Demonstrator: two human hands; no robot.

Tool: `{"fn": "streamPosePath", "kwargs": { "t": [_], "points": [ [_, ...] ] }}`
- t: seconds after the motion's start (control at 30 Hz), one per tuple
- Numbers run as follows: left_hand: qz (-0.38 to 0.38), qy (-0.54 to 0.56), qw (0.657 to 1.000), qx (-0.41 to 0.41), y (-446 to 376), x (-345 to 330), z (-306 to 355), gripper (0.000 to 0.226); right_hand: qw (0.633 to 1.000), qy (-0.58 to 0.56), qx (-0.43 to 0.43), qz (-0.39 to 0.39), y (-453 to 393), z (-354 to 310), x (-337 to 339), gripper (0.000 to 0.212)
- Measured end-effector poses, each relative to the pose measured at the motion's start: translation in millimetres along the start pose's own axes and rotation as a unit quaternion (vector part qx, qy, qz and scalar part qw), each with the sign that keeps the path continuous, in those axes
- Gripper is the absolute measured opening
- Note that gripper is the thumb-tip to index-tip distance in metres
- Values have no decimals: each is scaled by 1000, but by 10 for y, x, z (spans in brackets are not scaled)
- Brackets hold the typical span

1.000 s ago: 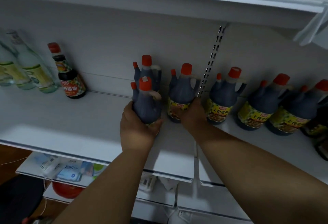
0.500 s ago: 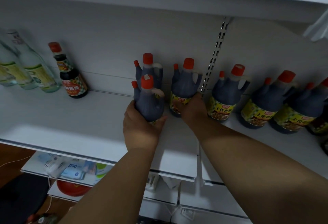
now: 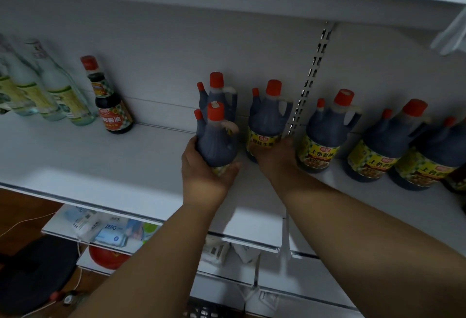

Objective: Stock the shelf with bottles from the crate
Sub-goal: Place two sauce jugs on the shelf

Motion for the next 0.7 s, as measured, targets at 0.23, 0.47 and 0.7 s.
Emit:
{"fn": "streamPosePath", "kwargs": {
  "t": [0.23,0.47,0.7],
  "points": [
    [-104,-19,994,19,78,30,-149,71,993,-23,33,-113,827,127,-455,17],
    [-77,-87,993,28,-46,169,-167,56,982,-51,86,-159,933,-100,-618,31],
    [-95,-188,977,34,-323,109,-438,84,974,12,122,-191,858,-272,-836,58]
  ]
}}
Point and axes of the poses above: each hand's wrist, its own y-axis away from the middle knuckle, its own x-axis out of the back of the hand, z = x × y, the point moved 10 cm from there along -y, towards the middle knuckle, and after that the axes turned 7 degrees about -x, right-handed, at the moved point
